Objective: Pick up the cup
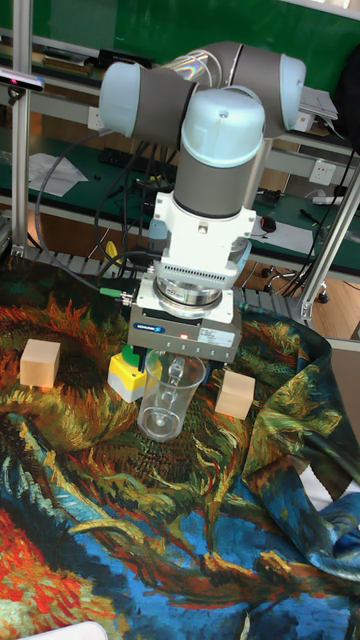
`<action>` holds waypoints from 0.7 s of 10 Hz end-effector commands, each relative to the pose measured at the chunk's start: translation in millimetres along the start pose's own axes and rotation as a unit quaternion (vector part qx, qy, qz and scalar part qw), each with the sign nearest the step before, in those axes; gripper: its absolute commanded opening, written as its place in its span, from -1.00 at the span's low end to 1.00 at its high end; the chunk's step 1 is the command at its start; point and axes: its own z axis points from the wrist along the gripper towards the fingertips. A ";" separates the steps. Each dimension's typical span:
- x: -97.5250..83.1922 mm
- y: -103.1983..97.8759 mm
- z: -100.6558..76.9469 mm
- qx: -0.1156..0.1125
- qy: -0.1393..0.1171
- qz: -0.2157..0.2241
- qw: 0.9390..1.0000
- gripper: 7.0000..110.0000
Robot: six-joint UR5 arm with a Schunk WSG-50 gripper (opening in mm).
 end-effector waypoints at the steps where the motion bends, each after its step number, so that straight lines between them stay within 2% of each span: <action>1: -1.0 -0.2 1.7 -0.007 0.000 0.003 1.000 0.15; 4: -2.0 -1.3 1.9 -0.004 -0.002 0.004 1.000 0.15; 7: -10.7 -4.9 2.4 0.002 -0.018 -0.009 1.000 0.15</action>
